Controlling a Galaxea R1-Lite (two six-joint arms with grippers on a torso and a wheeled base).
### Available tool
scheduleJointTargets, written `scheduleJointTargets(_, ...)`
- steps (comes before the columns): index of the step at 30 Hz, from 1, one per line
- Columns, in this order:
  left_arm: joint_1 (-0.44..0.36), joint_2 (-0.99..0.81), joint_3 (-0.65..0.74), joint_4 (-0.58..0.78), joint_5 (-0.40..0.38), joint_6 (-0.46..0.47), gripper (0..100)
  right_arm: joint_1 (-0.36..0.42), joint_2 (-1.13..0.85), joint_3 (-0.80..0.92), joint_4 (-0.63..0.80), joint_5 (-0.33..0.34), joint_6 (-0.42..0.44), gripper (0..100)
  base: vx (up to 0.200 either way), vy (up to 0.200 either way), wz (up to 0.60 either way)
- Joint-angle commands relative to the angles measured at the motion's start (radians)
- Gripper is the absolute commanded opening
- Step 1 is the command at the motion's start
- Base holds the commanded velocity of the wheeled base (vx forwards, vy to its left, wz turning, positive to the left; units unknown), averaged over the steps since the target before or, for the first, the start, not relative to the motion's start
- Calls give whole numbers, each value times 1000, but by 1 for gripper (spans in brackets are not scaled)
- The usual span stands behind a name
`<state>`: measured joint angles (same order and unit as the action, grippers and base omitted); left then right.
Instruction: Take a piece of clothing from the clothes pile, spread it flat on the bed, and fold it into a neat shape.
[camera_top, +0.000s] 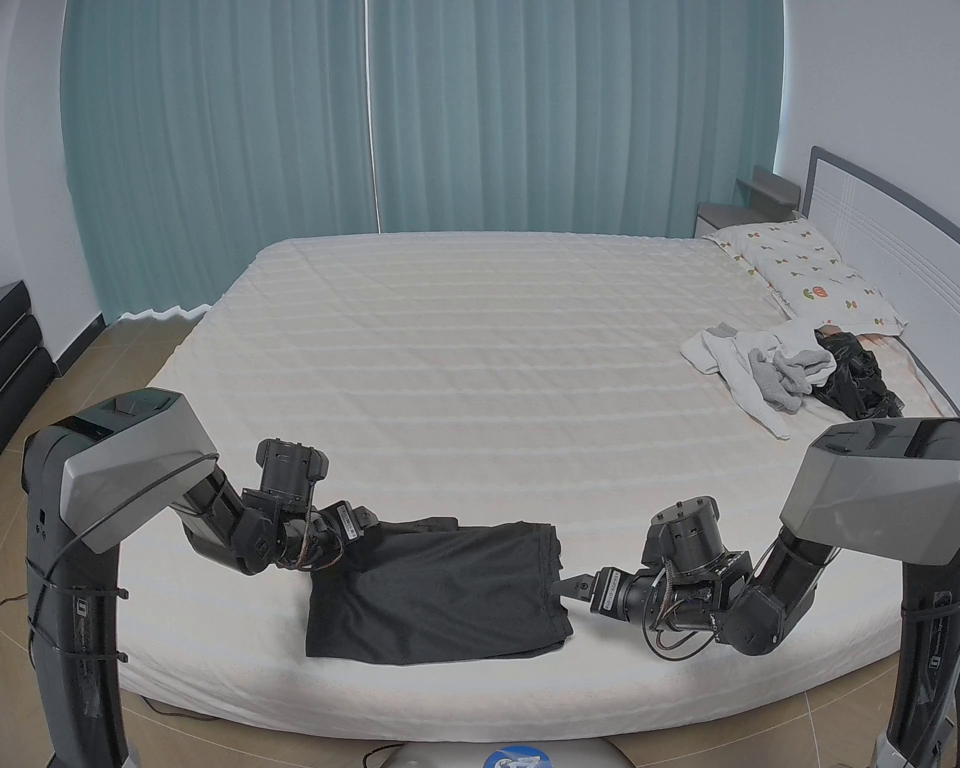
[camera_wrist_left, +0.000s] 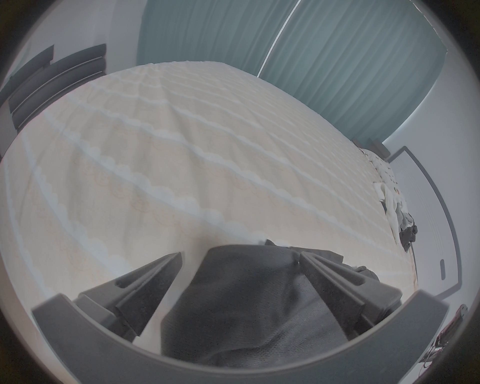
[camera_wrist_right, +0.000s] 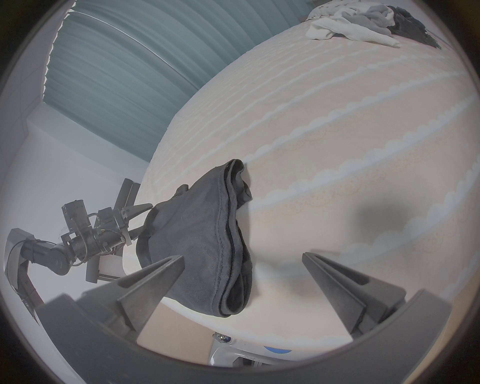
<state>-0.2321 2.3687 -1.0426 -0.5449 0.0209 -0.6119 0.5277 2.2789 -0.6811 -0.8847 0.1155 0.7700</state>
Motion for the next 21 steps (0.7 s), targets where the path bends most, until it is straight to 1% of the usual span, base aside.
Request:
scheduleJointTargets(1,-6,18,-11,-1,1,-2,100,2,4,0,0,1,0,100,0,0,0)
scheduleJointTargets(3,-6,18,-14,-1,1,-3,100,2,4,-2,0,1,0,100,0,0,0)
scheduleJointTargets(4,-7,20,-16,-3,1,-5,0,2,5,-3,0,1,0,100,0,0,0)
scheduleJointTargets(8,-4,23,-19,-7,11,-11,0,17,11,-11,-11,3,25,100,0,0,0)
scheduleJointTargets(10,0,20,-22,-10,31,-35,0,22,24,-12,-28,1,38,100,0,0,0)
scheduleJointTargets(14,5,20,-36,-10,54,-69,0,34,44,-18,-45,0,37,100,0,0,0)
scheduleJointTargets(21,5,21,-40,-12,59,-75,0,46,70,-46,-45,-13,34,100,0,0,0)
